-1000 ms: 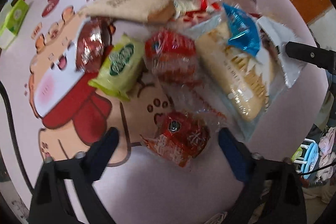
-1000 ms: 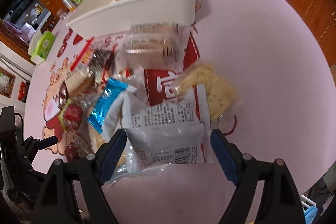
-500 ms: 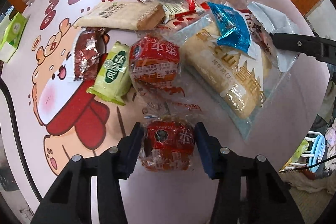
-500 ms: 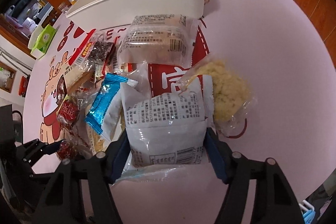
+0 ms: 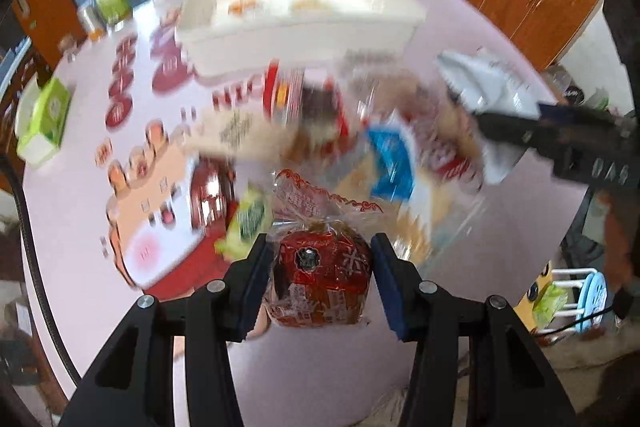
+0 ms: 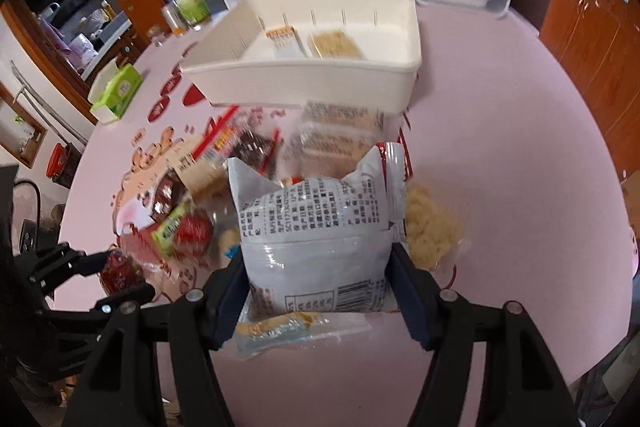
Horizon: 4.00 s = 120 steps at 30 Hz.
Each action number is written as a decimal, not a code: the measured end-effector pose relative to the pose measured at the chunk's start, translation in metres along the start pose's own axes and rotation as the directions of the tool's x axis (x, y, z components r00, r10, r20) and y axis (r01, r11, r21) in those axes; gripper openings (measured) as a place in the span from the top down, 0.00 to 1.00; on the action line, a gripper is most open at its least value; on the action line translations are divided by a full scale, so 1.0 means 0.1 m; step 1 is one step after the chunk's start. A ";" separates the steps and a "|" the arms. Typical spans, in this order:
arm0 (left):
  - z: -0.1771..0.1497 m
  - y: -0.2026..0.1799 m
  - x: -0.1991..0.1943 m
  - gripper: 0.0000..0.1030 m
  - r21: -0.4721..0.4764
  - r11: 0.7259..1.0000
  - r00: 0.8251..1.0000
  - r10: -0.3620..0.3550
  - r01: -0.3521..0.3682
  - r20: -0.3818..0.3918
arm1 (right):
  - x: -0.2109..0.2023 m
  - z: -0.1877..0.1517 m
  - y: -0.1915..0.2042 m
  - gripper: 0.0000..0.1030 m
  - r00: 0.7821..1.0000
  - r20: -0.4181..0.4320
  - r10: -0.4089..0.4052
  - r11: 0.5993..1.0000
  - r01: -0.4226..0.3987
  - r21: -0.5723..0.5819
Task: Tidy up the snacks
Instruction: 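Carry the red bread and white bag into the tray and release both, then withdraw both open grippers back toward the snack pile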
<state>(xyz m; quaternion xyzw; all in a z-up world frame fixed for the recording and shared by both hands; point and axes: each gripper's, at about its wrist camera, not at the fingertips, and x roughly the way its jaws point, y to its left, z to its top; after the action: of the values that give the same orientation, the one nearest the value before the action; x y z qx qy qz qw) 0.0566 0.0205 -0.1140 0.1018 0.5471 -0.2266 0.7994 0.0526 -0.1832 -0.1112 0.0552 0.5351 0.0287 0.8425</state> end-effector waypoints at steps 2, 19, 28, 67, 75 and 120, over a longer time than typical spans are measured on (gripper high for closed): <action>0.19 -0.02 -0.14 0.53 0.011 1.000 0.999 -0.003 0.002 0.043 | -0.12 0.08 0.02 0.35 0.999 0.039 -0.002 1.000 0.003 -0.011; 1.95 0.05 -0.73 0.53 0.019 0.996 0.943 0.076 -0.087 0.325 | -1.16 1.38 0.00 0.35 0.935 0.342 -0.097 0.994 0.105 -0.004; 2.51 0.34 -0.44 0.52 -0.079 0.993 0.946 0.104 -0.084 0.306 | -1.02 1.98 -0.22 0.34 0.938 0.330 -0.108 0.994 0.099 0.045; 2.53 0.67 0.16 0.01 -0.144 0.982 0.975 0.143 -0.119 0.168 | 0.38 2.37 -0.31 0.01 0.992 0.126 -0.015 0.997 0.006 0.074; 2.35 0.61 -0.17 0.01 -0.136 0.983 0.968 0.147 -0.121 0.201 | 0.06 2.25 -0.19 0.01 0.988 0.157 -0.004 0.998 -0.007 0.065; 0.05 0.43 0.17 0.01 -0.157 0.982 0.992 0.117 -0.108 0.054 | 0.15 0.05 0.27 0.02 1.000 -0.009 0.016 0.998 -0.017 -0.062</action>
<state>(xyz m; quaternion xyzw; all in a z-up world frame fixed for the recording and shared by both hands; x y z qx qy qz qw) 0.0860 0.0525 -0.1314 0.0636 0.5308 -0.1414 0.8332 0.0641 -0.1553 -0.1196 0.0332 0.5370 0.0525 0.8413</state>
